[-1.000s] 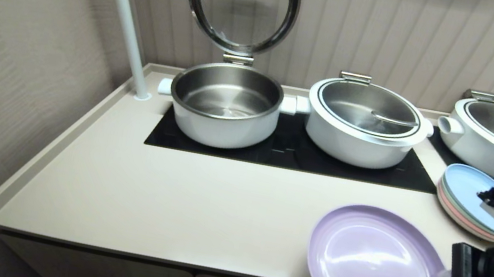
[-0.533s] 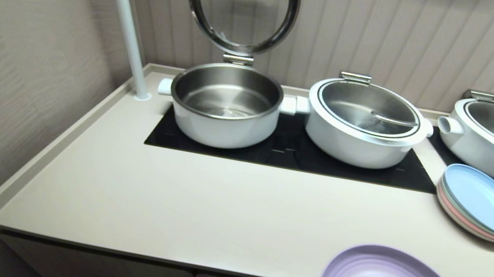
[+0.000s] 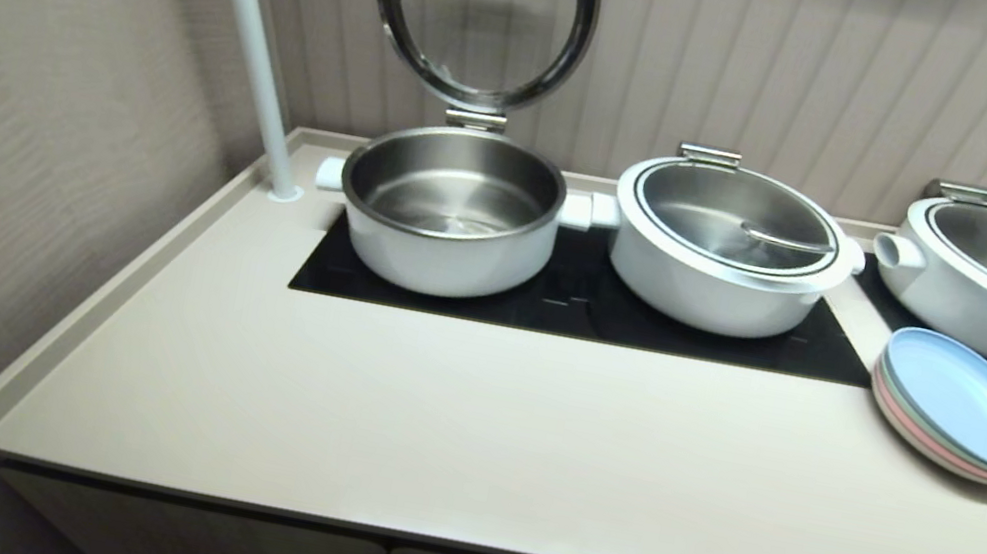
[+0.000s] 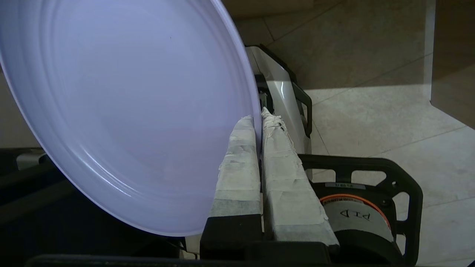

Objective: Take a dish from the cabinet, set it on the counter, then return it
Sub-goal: Put it back into the cabinet

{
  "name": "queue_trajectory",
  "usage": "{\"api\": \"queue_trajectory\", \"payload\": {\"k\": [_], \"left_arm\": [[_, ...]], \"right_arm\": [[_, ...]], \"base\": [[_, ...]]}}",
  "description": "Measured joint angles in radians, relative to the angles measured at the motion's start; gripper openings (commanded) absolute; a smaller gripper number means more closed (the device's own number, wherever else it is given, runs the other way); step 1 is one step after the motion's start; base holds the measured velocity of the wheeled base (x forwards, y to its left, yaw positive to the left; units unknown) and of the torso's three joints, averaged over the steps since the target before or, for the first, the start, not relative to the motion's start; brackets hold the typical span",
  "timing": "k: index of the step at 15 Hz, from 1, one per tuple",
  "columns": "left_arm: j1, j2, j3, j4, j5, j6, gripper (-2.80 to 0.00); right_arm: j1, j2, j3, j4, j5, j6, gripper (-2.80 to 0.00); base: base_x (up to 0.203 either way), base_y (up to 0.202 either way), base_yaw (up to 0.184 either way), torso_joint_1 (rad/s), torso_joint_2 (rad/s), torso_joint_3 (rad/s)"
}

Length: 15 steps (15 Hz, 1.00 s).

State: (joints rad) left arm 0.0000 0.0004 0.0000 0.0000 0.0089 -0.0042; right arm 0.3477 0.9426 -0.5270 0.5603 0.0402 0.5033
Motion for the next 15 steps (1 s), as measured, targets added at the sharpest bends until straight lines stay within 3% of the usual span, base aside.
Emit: {"api": "queue_trajectory", "payload": {"k": [7, 15], "left_arm": [[0.0, 0.0, 0.0, 0.0, 0.0, 0.0, -2.8], [0.0, 0.0, 0.0, 0.0, 0.0, 0.0, -2.8]], "right_arm": [[0.033, -0.028, 0.061, -0.007, 0.001, 0.003, -2.8], [0.065, -0.037, 0.083, -0.007, 0.001, 0.065, -2.8]], "base": [[0.0, 0.0, 0.0, 0.0, 0.0, 0.0], [0.0, 0.0, 0.0, 0.0, 0.0, 0.0]]}}
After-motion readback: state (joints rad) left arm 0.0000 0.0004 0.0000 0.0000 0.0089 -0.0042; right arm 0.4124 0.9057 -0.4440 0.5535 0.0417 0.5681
